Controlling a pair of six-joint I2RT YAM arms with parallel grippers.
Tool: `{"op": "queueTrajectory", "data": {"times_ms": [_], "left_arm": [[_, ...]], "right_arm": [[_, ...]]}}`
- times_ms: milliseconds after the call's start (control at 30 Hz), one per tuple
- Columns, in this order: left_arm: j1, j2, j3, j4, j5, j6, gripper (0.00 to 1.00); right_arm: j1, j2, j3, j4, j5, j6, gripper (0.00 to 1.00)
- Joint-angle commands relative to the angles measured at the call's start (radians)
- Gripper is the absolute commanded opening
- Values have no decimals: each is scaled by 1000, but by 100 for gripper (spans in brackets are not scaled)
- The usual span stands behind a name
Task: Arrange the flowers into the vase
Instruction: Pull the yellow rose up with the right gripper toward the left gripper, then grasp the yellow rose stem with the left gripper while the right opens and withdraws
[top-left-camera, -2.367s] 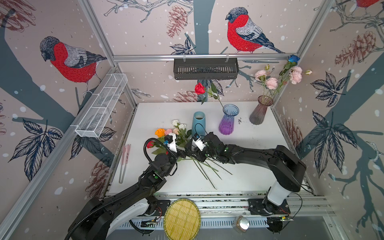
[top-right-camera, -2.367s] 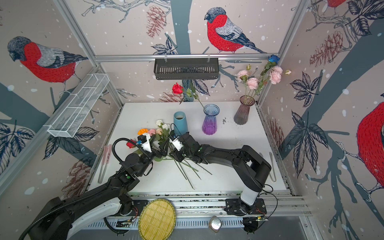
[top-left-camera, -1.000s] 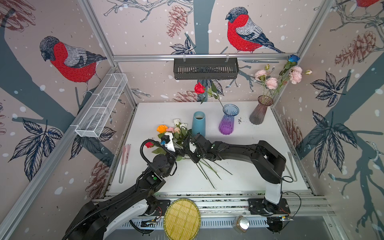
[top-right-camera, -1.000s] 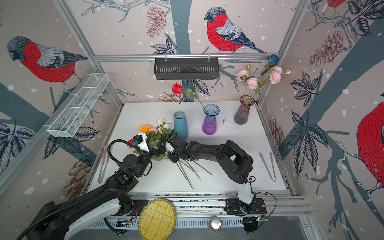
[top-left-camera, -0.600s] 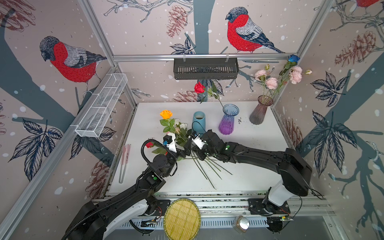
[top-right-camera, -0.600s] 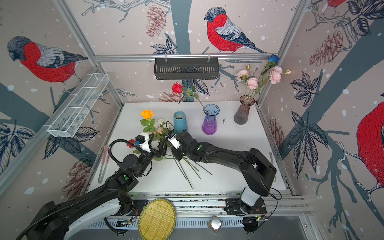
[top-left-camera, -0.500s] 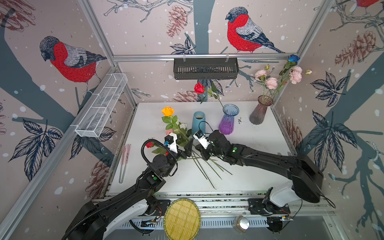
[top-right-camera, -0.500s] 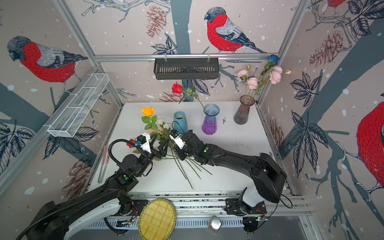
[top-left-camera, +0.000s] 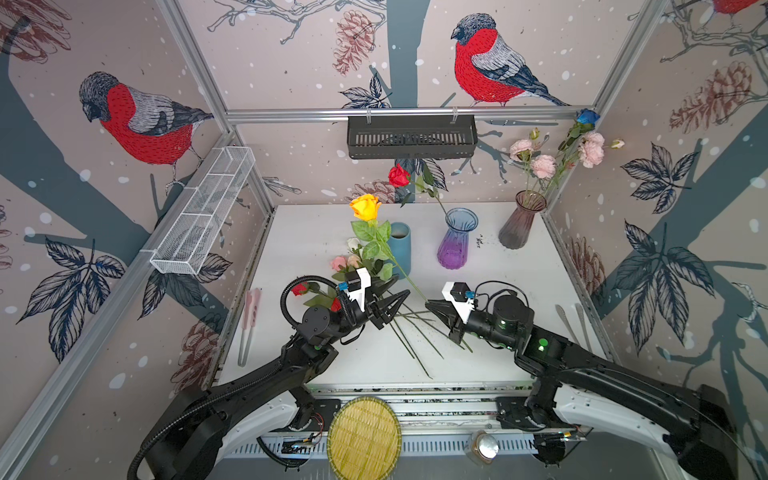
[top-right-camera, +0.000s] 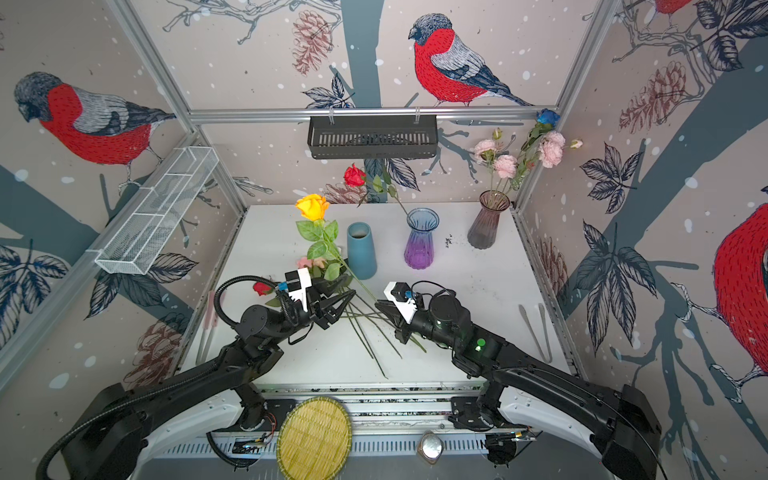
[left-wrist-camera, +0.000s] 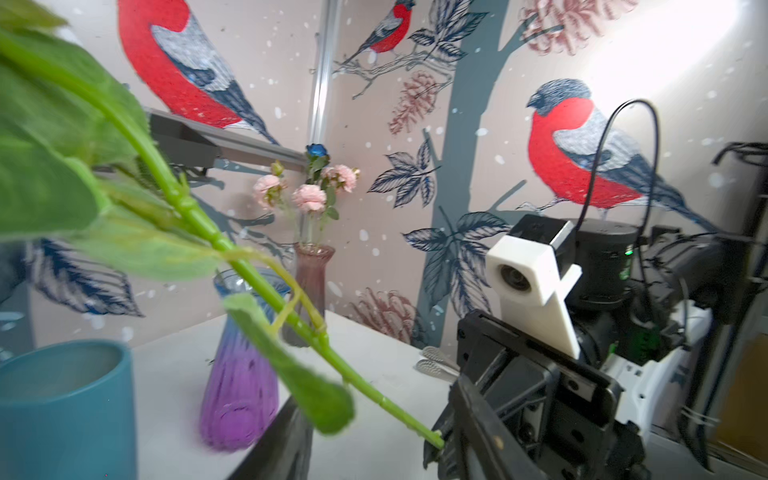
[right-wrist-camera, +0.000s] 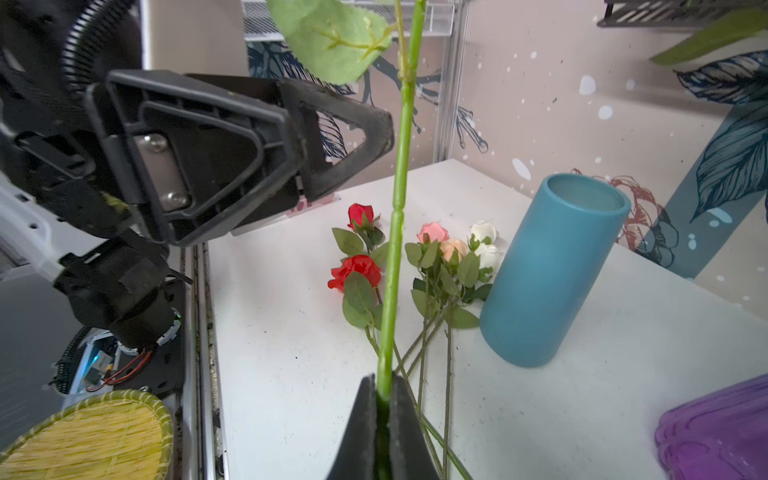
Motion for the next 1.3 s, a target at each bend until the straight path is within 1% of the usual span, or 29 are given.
{"op": "queueTrajectory", "data": {"times_ms": [0,67,100,200,300,367,433,600,633,700,733,800,867,933,1000,1033,1100,1167,1267], "left_arm": [[1,46,53,175,188,-107,52],[-2,78,90,204,236,-139,48],[-4,92,108,205,249,-151,44],[-12,113,142,187,253,-155,34],[-16,122,154,174,251,-150,17],[-17,126,158,167,249,-148,11],[-17,127,162,154,249,-146,0],[-20,126,165,142,251,-142,0],[-22,125,167,139,251,-142,0],[-22,121,173,124,247,-138,0],[-22,116,181,101,244,-126,0],[-22,99,216,7,215,-81,0],[-22,81,274,-125,148,-15,0],[-22,76,339,-235,47,45,0],[-22,92,389,-250,-17,82,0],[-22,109,418,-236,-31,103,0],[-22,160,508,-247,-48,149,0],[-22,236,652,-322,-54,194,0],[-28,384,880,-403,-9,265,0]], "right_arm": [[-1,-52,-23,71,-56,-46,2],[-3,-75,-28,66,-65,-50,2],[-3,-84,-31,66,-67,-50,2],[-1,-103,-32,63,-74,-53,2],[-3,-111,-31,59,-73,-53,2],[-2,-116,-32,55,-76,-55,2],[-3,-124,-32,52,-76,-53,2],[-3,-151,-40,55,-60,-44,3],[-3,-157,-40,57,-56,-42,13],[-3,-165,-40,53,-27,-35,45],[-3,-170,-39,46,7,-24,50],[-8,-178,-31,14,118,-10,56],[-27,-192,-30,-25,254,18,59],[-67,-217,-49,-59,392,70,60],[-122,-254,-80,-94,501,134,60],[-159,-279,-101,-112,529,168,61],[-235,-338,-151,-134,534,219,61],[-302,-406,-210,-138,517,264,61],[-361,-528,-346,-85,455,285,61]]}}
